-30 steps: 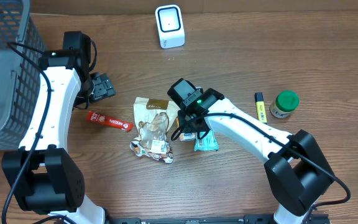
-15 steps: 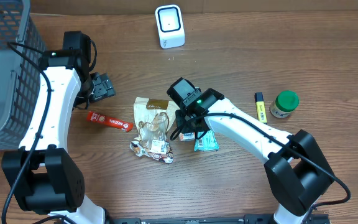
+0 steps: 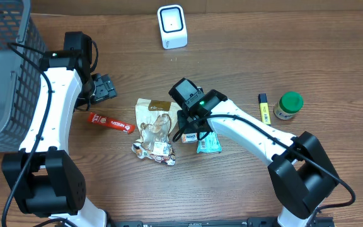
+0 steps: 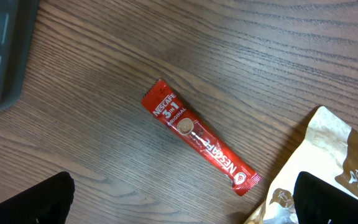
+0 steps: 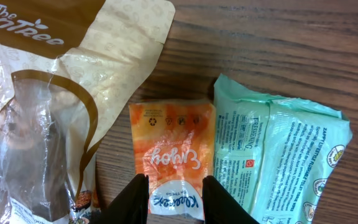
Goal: Scan the item barcode
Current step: 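Lower the right gripper and pinch the orange packet's edge, then lift the orange packet out of the pile with the right gripper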
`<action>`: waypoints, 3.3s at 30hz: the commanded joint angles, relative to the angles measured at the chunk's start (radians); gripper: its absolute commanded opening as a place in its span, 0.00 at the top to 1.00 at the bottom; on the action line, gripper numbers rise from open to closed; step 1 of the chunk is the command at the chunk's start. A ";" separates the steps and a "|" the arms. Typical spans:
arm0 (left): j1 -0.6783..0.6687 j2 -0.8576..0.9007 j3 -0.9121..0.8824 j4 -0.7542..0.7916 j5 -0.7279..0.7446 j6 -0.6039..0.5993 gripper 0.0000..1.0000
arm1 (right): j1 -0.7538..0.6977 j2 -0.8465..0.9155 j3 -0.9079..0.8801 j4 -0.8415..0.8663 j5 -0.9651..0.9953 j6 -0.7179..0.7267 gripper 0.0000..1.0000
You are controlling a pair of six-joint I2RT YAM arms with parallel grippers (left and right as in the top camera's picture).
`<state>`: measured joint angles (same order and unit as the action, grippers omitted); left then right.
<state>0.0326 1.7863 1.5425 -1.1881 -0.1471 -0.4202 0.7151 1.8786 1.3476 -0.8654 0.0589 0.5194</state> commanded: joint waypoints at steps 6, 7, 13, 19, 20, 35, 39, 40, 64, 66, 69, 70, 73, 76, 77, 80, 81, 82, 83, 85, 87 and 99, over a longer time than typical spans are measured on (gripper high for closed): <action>-0.007 0.000 0.014 0.000 -0.010 -0.006 0.00 | -0.003 -0.018 -0.085 0.079 0.029 -0.004 0.70; -0.007 0.000 0.014 0.000 -0.010 -0.006 0.00 | -0.003 -0.018 -0.096 0.094 0.029 -0.004 0.70; -0.007 0.000 0.014 0.000 -0.010 -0.006 0.00 | -0.004 -0.018 -0.124 0.143 0.029 -0.003 0.70; -0.007 0.000 0.014 0.000 -0.010 -0.006 0.00 | -0.004 -0.018 -0.125 0.154 -0.035 0.004 0.70; -0.007 0.000 0.014 0.000 -0.010 -0.006 0.00 | -0.004 -0.018 -0.125 0.154 -0.047 0.004 0.70; -0.007 0.000 0.014 0.000 -0.010 -0.006 0.00 | -0.004 -0.018 -0.125 0.163 -0.035 0.004 0.61; -0.007 0.000 0.014 0.000 -0.010 -0.006 0.00 | -0.004 -0.018 -0.125 0.162 -0.057 0.004 0.59; -0.007 0.000 0.014 0.000 -0.010 -0.007 0.00 | -0.004 -0.018 -0.125 0.162 -0.061 0.004 0.59; -0.007 0.000 0.014 0.000 -0.010 -0.006 0.00 | -0.075 -0.018 -0.148 0.164 -0.185 0.024 0.68; -0.007 0.000 0.014 0.000 -0.010 -0.006 0.00 | -0.075 -0.018 -0.162 0.177 -0.191 0.035 0.69; -0.007 0.000 0.014 0.000 -0.010 -0.006 0.00 | -0.075 -0.018 -0.170 0.191 -0.192 0.035 0.69; -0.007 0.000 0.014 0.000 -0.010 -0.007 0.00 | -0.075 -0.018 -0.170 0.192 -0.193 0.035 0.71; -0.007 0.000 0.014 0.000 -0.010 -0.006 0.00 | -0.075 -0.018 -0.171 0.192 -0.193 0.061 0.74; -0.007 0.000 0.014 0.000 -0.010 -0.006 0.00 | -0.075 -0.018 -0.171 0.199 -0.193 0.061 0.76; -0.007 0.000 0.014 0.000 -0.010 -0.006 0.00 | -0.075 -0.018 -0.173 0.201 -0.193 0.061 0.76; -0.007 0.000 0.014 0.000 -0.010 -0.006 0.00 | -0.075 -0.018 -0.194 0.227 -0.196 0.089 0.75; -0.007 0.000 0.014 0.000 -0.010 -0.007 0.00 | -0.075 -0.018 -0.207 0.243 -0.200 0.109 0.75; -0.007 0.000 0.014 0.000 -0.010 -0.006 0.00 | -0.075 -0.018 -0.215 0.254 -0.205 0.114 0.75; -0.007 0.000 0.014 0.000 -0.010 -0.006 0.00 | -0.075 -0.018 -0.222 0.269 -0.215 0.114 0.76; -0.007 0.000 0.014 0.000 -0.010 -0.006 0.00 | -0.075 -0.018 -0.235 0.282 -0.218 0.144 0.79; -0.007 0.000 0.014 0.000 -0.010 -0.006 0.00 | -0.075 -0.018 -0.235 0.285 -0.218 0.148 0.84; -0.007 0.000 0.014 0.000 -0.010 -0.006 0.00 | -0.075 -0.017 -0.263 0.319 -0.209 0.176 0.84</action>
<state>0.0326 1.7863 1.5425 -1.1881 -0.1471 -0.4202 0.6365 1.8767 1.1206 -0.5598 -0.1604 0.6758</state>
